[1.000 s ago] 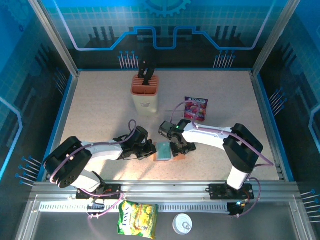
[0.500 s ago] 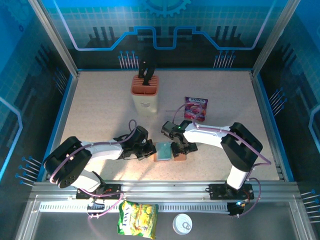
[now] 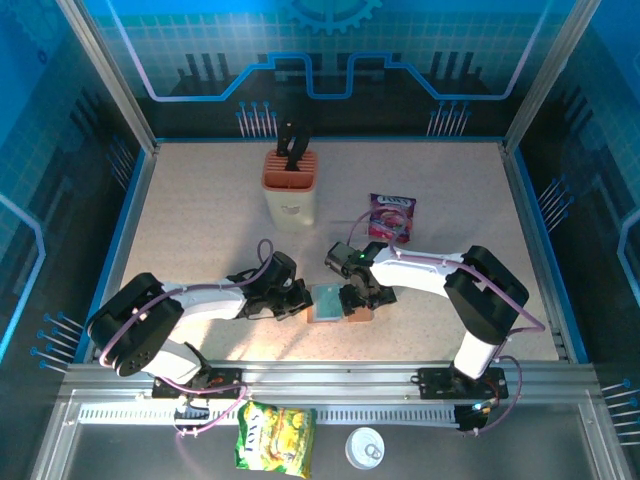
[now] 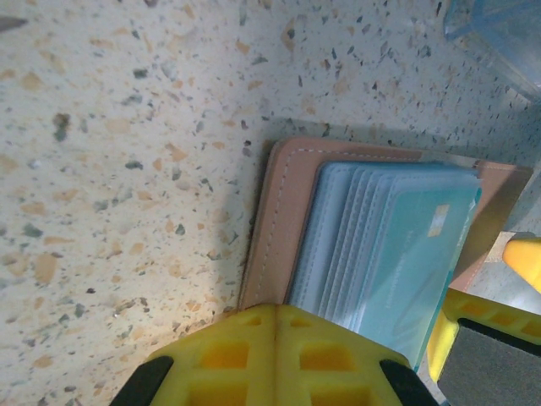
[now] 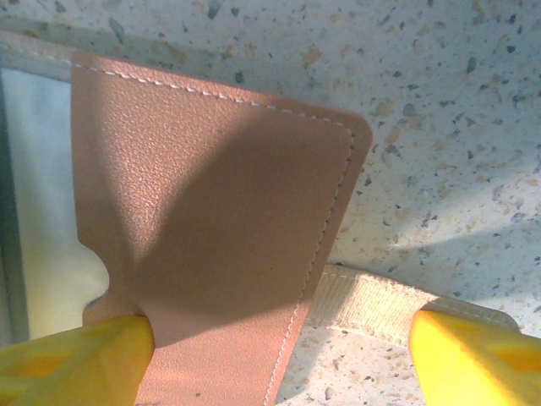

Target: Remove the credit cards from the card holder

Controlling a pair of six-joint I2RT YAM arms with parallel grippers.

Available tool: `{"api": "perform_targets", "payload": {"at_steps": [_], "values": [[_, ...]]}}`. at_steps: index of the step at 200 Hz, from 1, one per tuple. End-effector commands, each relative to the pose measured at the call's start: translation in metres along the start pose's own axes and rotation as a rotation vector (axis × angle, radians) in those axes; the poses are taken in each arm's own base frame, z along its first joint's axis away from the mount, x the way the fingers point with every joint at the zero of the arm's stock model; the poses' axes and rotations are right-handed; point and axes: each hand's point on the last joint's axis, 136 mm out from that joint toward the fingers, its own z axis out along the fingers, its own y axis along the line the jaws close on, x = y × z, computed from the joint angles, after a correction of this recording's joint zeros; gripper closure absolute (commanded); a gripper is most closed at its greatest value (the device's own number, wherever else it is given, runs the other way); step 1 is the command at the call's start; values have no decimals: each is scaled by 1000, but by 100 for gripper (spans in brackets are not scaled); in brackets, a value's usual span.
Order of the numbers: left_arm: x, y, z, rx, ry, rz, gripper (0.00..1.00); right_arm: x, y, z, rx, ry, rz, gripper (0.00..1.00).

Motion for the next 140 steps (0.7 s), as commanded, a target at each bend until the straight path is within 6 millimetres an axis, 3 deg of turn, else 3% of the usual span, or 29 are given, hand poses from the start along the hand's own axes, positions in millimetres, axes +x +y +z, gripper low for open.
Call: {"api": "perform_targets", "payload": {"at_steps": [1, 46, 91, 140], "values": [[9, 24, -2, -98, 26, -14, 99, 17, -12, 27, 66, 81, 12, 18], [5, 15, -14, -94, 0, 9, 99, 17, -13, 24, 73, 82, 5, 19], [0, -3, -32, -95, -26, 70, 99, -2, 1, -19, -33, -16, 10, 27], [6, -31, -30, -55, -6, 117, 98, -15, 14, -57, -134, -112, 16, 32]]}}
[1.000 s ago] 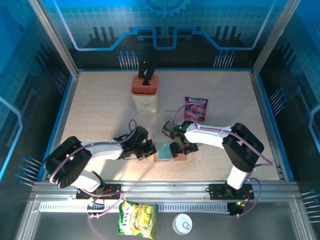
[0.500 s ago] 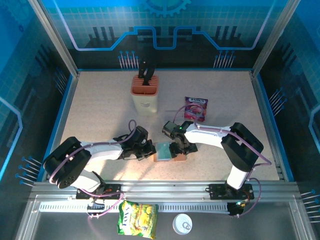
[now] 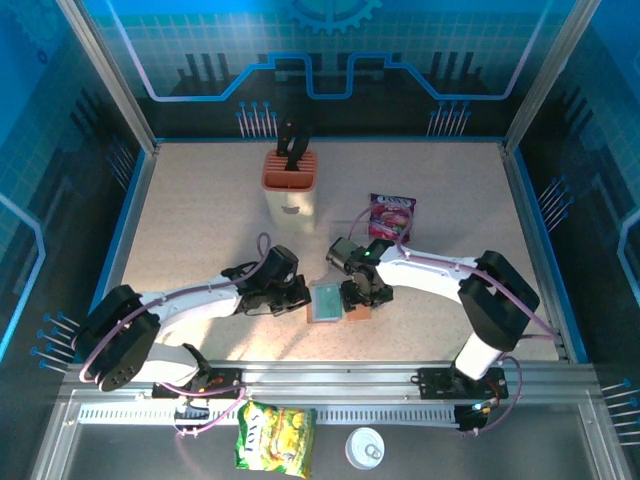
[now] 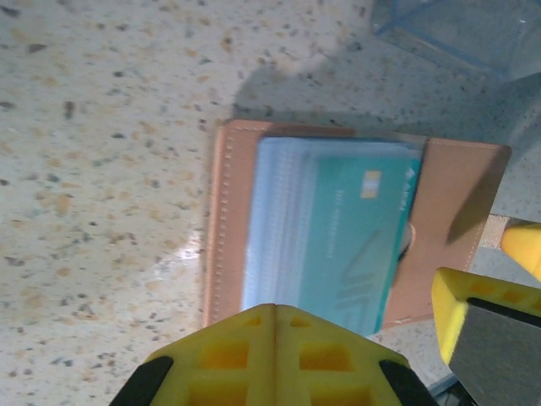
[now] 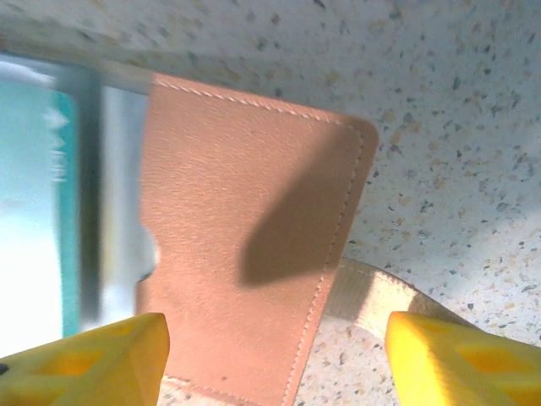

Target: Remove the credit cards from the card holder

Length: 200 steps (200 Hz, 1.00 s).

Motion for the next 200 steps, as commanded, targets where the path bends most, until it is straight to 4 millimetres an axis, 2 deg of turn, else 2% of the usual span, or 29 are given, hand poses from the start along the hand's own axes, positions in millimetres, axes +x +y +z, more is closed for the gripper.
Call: {"api": "perform_targets", "payload": {"at_steps": [1, 36, 88, 109, 128, 131, 200], "values": [[3, -11, -2, -3, 11, 44, 98, -10, 8, -28, -62, -63, 9, 32], [6, -21, 5, 7, 24, 59, 98, -17, 31, -42, -225, -112, 14, 38], [11, -30, 16, 26, 48, 74, 98, -16, 59, -33, -408, -106, 31, 43], [12, -26, 20, 16, 53, 68, 98, -17, 63, -26, -461, -119, 55, 44], [13, -24, 23, 18, 59, 74, 93, -21, 70, -26, -515, -117, 68, 46], [13, -23, 24, 16, 59, 73, 93, -14, 66, -18, -504, -98, 70, 47], [16, 0, 30, -59, 59, 65, 99, -13, 65, -4, -546, -63, 92, 62]]}}
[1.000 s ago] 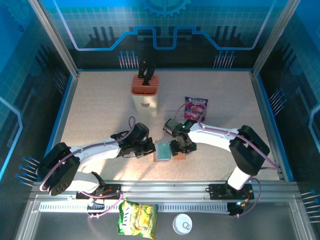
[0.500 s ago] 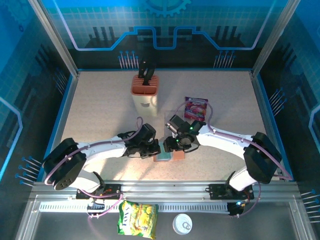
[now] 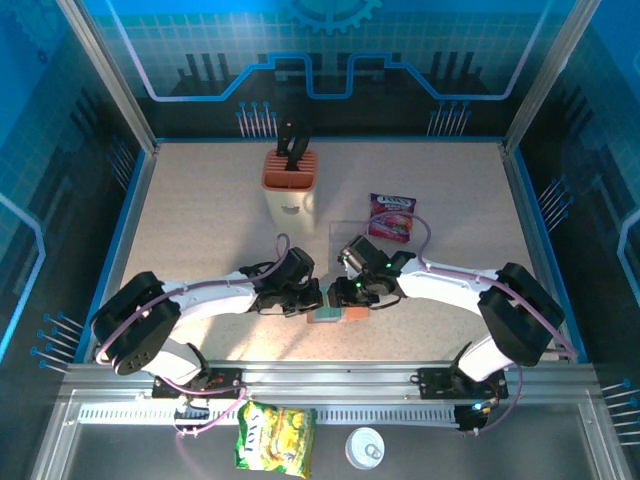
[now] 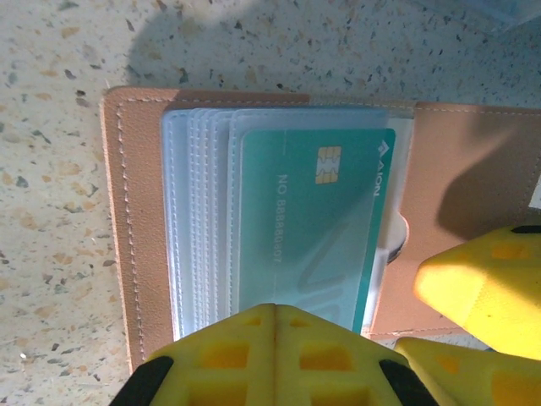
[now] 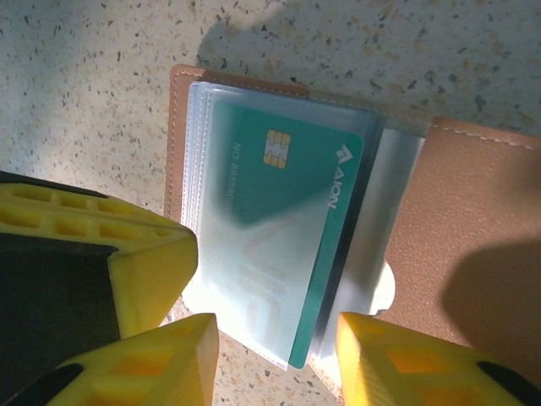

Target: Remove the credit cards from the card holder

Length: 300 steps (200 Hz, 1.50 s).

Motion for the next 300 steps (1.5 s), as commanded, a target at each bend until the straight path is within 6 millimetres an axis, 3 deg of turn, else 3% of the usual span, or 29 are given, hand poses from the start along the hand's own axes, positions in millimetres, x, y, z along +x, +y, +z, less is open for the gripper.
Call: {"api": "perform_targets", "payload": {"at_steps": [1, 150, 233, 300], "values": [[4, 14, 7, -47, 8, 13, 99, -2, 2, 4, -42, 9, 17, 62], [5, 22, 7, -78, 7, 14, 100, -4, -4, 19, -119, 42, 80, 68], [7, 28, 3, -90, -3, 4, 99, 2, -25, 25, -26, 88, 84, 68], [4, 24, -3, -69, -28, -7, 98, 4, -26, 21, -8, 97, 71, 68]]}}
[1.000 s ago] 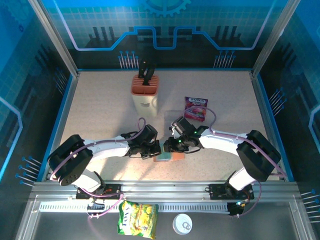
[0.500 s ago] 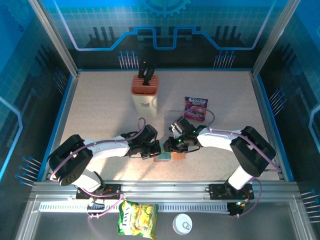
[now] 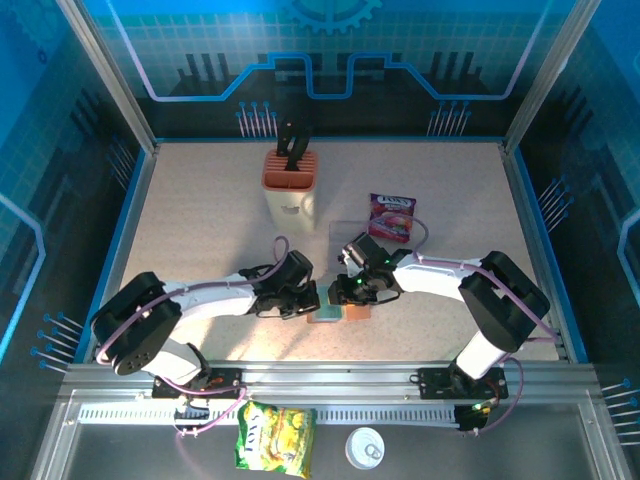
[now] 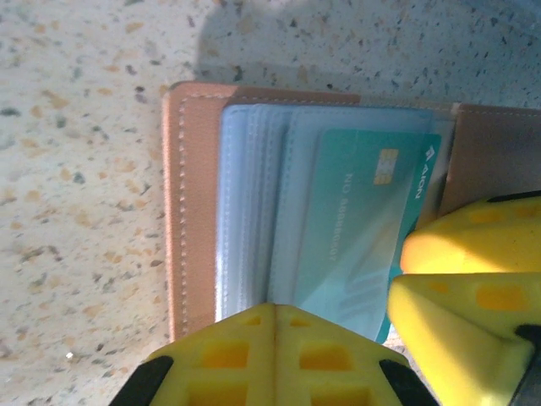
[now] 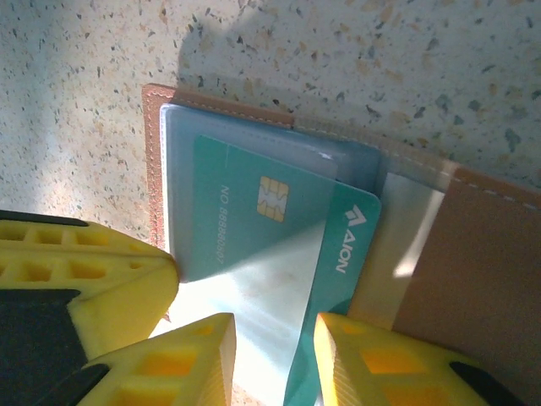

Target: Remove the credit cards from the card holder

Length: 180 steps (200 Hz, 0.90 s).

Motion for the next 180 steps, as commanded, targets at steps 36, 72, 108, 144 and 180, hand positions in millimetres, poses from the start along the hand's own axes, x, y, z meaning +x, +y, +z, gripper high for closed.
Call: {"api": "perform_targets", "payload": {"at_steps": [36, 72, 108, 144, 180], "values": [[4, 12, -3, -40, -2, -3, 99, 5, -13, -5, 56, 9, 8, 68], [1, 6, -9, -31, -13, 9, 99, 4, -11, -10, 50, 0, -2, 67], [-6, 0, -24, -46, -52, 33, 100, 2, -6, -18, 37, -20, -11, 68], [-12, -13, -38, -19, -83, 61, 99, 2, -3, -24, 18, -34, -12, 66], [-13, -35, -29, 46, -61, 94, 99, 2, 3, -30, -64, -42, -19, 65]]}}
